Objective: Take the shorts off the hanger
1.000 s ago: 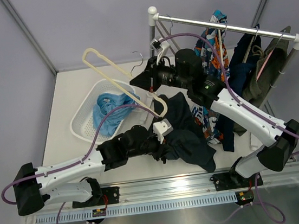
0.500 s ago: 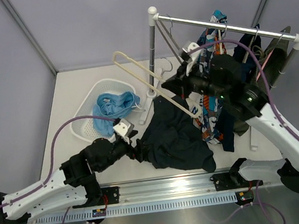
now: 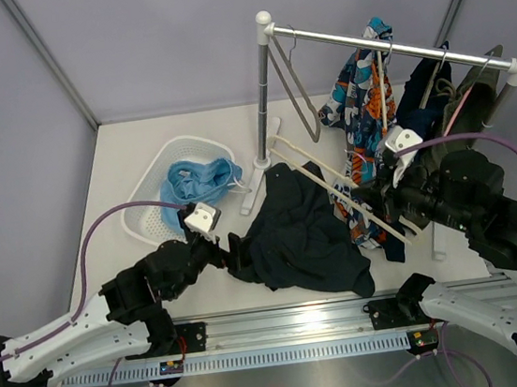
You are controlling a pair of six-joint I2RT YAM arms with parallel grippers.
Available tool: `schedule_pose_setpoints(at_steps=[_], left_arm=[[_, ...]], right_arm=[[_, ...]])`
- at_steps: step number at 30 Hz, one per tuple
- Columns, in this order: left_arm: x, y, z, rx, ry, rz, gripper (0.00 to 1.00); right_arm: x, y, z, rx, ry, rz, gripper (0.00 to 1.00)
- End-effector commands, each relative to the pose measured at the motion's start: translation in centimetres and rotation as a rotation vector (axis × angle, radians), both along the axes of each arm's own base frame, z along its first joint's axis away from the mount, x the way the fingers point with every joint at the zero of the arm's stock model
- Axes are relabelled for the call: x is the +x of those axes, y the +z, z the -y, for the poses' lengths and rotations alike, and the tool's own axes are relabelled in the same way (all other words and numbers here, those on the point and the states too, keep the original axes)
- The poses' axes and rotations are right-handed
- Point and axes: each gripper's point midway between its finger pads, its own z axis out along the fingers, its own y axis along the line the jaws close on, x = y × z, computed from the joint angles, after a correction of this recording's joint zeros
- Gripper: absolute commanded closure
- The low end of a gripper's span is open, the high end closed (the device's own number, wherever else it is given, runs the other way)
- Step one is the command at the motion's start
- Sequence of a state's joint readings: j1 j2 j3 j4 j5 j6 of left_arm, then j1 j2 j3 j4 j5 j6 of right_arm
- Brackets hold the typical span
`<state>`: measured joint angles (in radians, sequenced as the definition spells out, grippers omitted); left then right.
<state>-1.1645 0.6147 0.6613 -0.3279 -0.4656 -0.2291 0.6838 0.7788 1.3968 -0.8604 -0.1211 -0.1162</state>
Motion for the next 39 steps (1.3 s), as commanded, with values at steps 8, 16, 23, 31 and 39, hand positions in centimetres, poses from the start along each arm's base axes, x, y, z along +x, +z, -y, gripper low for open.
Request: schedule_pose_setpoints(at_steps=[8, 16, 23, 31, 39], left_arm=[[1.1, 2.5, 0.1, -0.064, 0.046, 0.060, 0.01], [0.8, 3.0, -0.5, -0.102, 0.054, 0.060, 0.01], [0.6, 2.7, -0.2, -0.112, 0.046, 0.041, 0.01], [0.5, 3.3, -0.1, -0.125, 0.037, 0.041, 0.01], [0.2, 3.4, -0.6, -0.145, 0.043, 0.026, 0.01]], right_arm=[[-1.6, -9.3, 3.6, -0.234, -0.133, -0.309, 1.00], [1.5, -9.4, 5.0, -0.232, -0.345, -0.300, 1.00], [4.2, -7.9, 3.7, -0.093, -0.464, -0.310, 1.00], [7.6, -4.0, 1.3, 0.037, -0.530, -0.309, 1.00], [12.3, -0.3, 0.8, 0.092, -0.611, -0.232, 1.00]])
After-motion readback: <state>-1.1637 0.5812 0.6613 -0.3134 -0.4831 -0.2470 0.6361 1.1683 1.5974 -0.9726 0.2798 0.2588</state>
